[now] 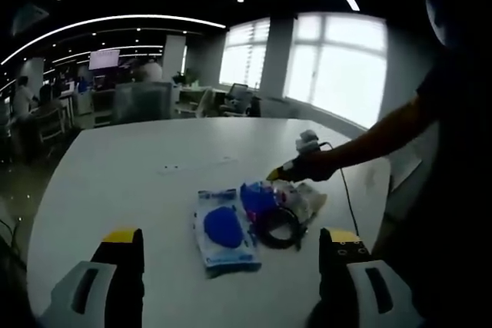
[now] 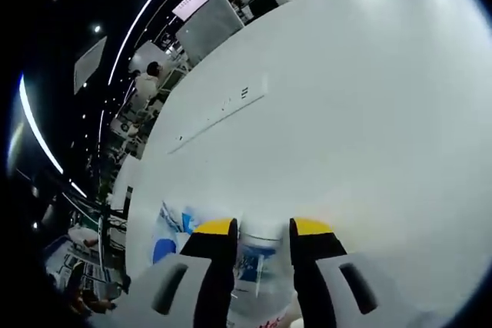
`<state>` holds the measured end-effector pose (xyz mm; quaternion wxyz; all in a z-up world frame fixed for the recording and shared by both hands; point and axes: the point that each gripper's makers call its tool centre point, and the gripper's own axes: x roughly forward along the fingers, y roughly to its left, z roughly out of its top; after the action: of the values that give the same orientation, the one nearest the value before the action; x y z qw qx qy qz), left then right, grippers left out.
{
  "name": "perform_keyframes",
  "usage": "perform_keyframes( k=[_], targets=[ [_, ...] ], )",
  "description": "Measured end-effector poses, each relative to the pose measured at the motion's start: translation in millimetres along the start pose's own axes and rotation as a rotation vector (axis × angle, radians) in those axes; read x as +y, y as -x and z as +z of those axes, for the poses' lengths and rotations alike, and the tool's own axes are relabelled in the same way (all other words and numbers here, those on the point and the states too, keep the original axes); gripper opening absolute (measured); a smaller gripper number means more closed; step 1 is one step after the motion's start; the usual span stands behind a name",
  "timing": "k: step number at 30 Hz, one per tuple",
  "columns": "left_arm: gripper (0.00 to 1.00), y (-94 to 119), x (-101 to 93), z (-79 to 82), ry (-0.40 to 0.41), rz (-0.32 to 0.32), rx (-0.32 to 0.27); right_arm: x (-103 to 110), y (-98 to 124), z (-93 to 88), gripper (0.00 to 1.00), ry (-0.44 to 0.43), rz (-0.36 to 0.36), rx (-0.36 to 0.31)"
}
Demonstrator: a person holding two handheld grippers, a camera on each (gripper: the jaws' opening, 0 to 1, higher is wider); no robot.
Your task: Arrange the tabletop items into an orderly group along one side of the table until the central work area is clear of visible clutter.
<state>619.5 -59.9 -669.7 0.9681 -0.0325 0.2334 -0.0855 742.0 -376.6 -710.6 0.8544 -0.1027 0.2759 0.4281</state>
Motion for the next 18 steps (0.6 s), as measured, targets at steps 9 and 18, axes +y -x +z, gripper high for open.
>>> perform_keyframes(
  k=[9,18],
  targets=[
    [0.93,-2.5,2.4,-0.7,-0.002,-0.003,-0.001,2.0,-2.8,-2.2,0.19,0.007,0.007,0.012],
    [0.93,-13.5,0.6,-2.3,-0.005,-0.013,0.01,-3.7,-6.9,-2.6,0.18,0.01,0.004,0.017]
  ],
)
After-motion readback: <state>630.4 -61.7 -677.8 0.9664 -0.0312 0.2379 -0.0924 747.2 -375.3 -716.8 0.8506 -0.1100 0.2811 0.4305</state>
